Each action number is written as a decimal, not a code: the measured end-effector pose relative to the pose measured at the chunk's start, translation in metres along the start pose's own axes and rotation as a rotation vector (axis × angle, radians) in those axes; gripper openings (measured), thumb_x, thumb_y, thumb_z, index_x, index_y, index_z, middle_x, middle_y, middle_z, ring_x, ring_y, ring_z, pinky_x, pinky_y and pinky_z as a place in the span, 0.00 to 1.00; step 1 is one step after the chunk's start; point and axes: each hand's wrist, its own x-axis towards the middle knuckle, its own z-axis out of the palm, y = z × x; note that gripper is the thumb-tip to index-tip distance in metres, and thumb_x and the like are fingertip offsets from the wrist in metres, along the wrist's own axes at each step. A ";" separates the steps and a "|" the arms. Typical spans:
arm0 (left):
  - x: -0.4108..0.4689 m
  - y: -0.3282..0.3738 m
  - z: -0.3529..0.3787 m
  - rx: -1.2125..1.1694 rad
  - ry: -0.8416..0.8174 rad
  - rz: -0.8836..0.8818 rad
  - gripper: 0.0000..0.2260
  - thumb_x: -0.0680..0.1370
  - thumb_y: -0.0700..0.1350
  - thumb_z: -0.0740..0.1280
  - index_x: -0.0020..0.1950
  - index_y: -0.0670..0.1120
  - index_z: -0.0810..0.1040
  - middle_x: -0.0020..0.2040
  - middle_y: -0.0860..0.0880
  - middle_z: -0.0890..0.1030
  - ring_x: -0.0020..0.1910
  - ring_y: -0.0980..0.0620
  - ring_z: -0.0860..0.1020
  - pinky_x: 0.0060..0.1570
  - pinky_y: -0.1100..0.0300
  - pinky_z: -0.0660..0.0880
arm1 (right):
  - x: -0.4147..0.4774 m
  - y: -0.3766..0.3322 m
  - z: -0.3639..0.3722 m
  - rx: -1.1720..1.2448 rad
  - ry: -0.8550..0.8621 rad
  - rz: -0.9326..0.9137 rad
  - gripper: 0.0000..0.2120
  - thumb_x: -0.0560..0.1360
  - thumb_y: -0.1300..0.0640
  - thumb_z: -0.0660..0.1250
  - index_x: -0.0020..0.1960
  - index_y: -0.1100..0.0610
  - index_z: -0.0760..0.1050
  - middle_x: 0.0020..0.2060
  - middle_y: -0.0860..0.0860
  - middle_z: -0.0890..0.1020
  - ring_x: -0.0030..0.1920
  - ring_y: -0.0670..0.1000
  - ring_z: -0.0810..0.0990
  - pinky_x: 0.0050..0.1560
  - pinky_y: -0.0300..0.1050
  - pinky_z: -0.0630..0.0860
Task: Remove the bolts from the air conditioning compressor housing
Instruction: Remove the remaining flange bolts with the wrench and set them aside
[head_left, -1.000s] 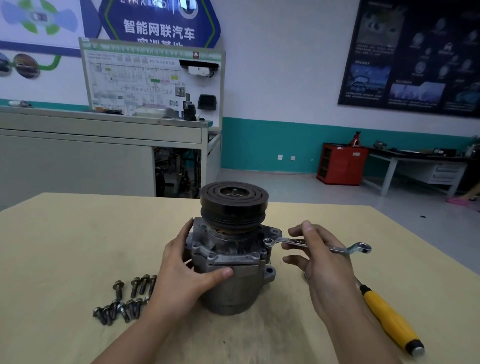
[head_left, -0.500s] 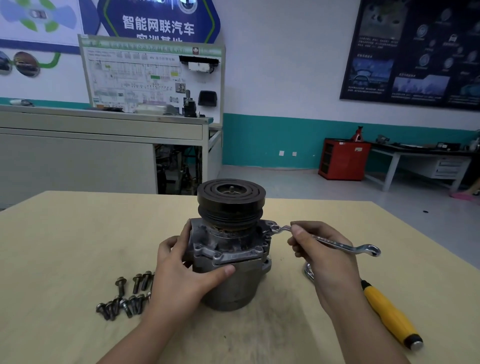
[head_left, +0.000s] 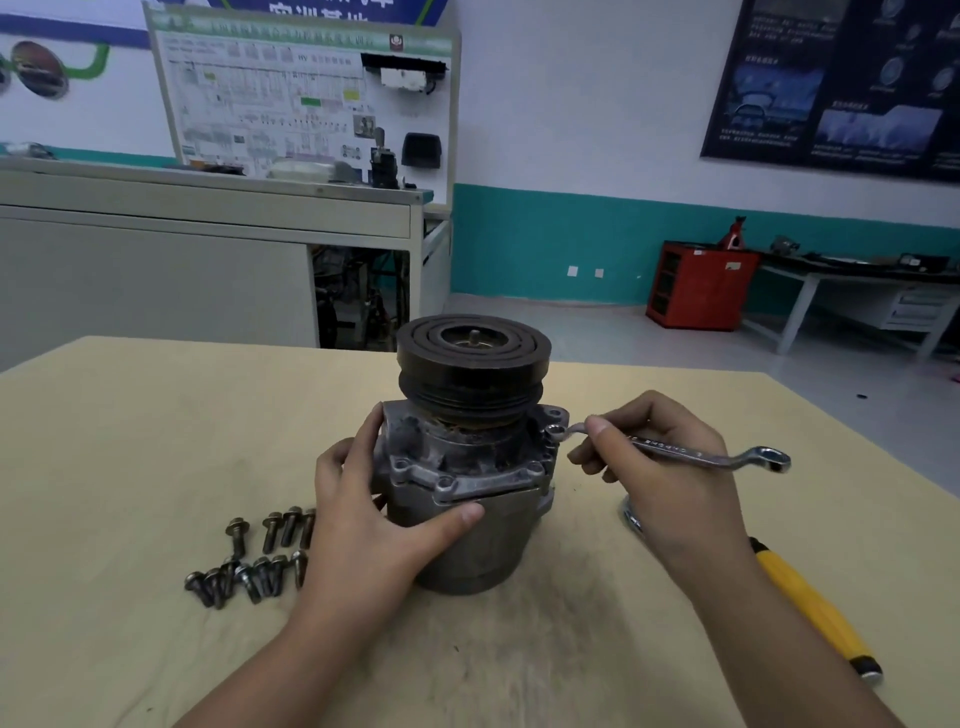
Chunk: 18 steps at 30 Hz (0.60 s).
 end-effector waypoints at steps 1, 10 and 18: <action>0.000 -0.001 0.000 0.006 -0.002 0.002 0.43 0.51 0.68 0.75 0.60 0.78 0.55 0.58 0.62 0.63 0.56 0.75 0.67 0.59 0.62 0.68 | -0.002 0.000 0.002 -0.018 0.008 -0.018 0.06 0.74 0.65 0.68 0.38 0.64 0.75 0.30 0.51 0.83 0.32 0.45 0.81 0.33 0.32 0.74; -0.003 -0.004 0.003 0.062 -0.025 0.036 0.46 0.54 0.70 0.69 0.69 0.72 0.53 0.60 0.66 0.61 0.64 0.60 0.69 0.63 0.55 0.70 | -0.018 0.000 0.010 -0.253 0.043 -0.131 0.07 0.72 0.60 0.70 0.37 0.50 0.78 0.35 0.41 0.82 0.36 0.40 0.80 0.33 0.29 0.72; -0.004 -0.002 0.004 0.031 -0.037 0.036 0.46 0.55 0.70 0.71 0.69 0.72 0.52 0.61 0.67 0.59 0.63 0.64 0.68 0.64 0.59 0.67 | -0.015 0.001 0.016 -0.295 0.119 -0.161 0.10 0.73 0.60 0.69 0.35 0.51 0.76 0.34 0.41 0.81 0.34 0.39 0.78 0.32 0.27 0.68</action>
